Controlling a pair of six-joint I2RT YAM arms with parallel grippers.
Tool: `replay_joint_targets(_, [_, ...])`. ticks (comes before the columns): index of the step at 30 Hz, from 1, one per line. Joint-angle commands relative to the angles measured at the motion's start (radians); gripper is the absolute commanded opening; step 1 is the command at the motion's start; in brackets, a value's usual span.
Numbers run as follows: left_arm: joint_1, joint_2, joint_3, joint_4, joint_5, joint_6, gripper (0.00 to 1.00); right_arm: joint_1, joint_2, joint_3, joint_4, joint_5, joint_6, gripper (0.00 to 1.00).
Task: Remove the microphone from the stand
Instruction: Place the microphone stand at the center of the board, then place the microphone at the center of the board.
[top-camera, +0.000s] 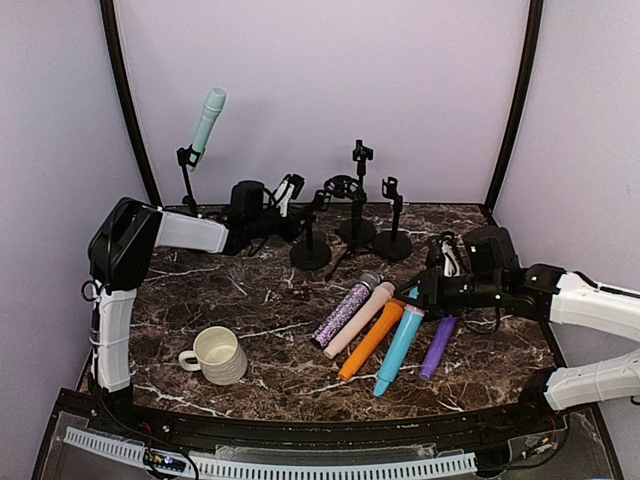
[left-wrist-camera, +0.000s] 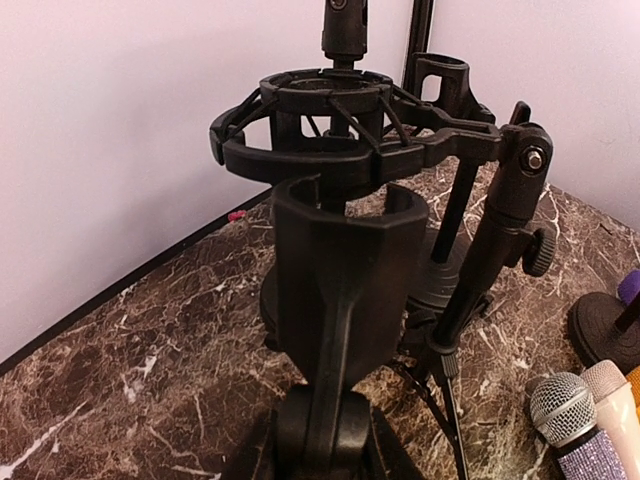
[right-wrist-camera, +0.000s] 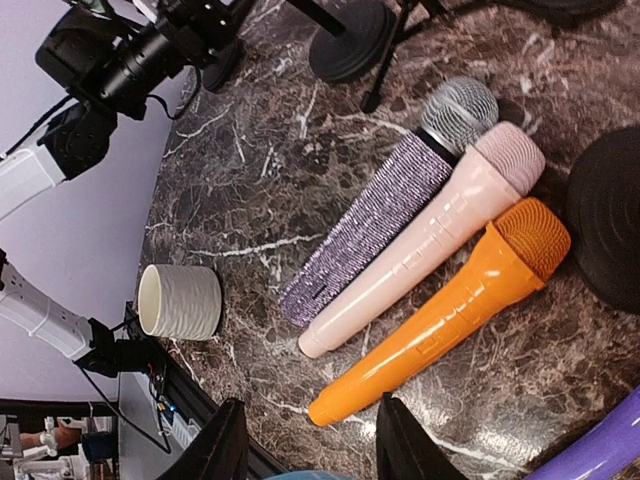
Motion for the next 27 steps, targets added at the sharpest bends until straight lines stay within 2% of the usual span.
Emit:
replay_joint_targets(1, [-0.034,0.015,0.073,0.09,0.018,0.016,0.0,-0.002,0.023,-0.078,0.189,-0.047,0.12,0.0])
replay_joint_targets(9, [-0.055,0.086,0.114,0.093,0.031,-0.002,0.0,-0.001,0.12,-0.14,0.283,0.081,0.155,0.0])
replay_joint_targets(13, [-0.055,0.077,0.113,0.078,0.022,0.001,0.11,-0.002,0.14,-0.17,0.308,0.176,0.193,0.0])
replay_joint_targets(17, [-0.055,0.036,0.085,0.067,0.016,0.003,0.31,-0.004,0.158,-0.19,0.305,0.235,0.231,0.11])
replay_joint_targets(20, [-0.055,-0.036,0.022,0.11,-0.028,-0.002,0.45,-0.004,0.166,-0.195,0.282,0.281,0.243,0.26])
replay_joint_targets(24, [-0.055,-0.14,-0.085,0.168,-0.09,0.009,0.55,-0.008,0.174,-0.185,0.26,0.331,0.225,0.44])
replay_joint_targets(25, [-0.055,-0.159,-0.111,0.168,-0.108,0.01,0.61,-0.009,0.178,-0.177,0.255,0.34,0.218,0.47])
replay_joint_targets(27, [-0.055,-0.231,-0.153,0.17,-0.135,0.006,0.64,-0.01,0.185,-0.162,0.24,0.354,0.206,0.5])
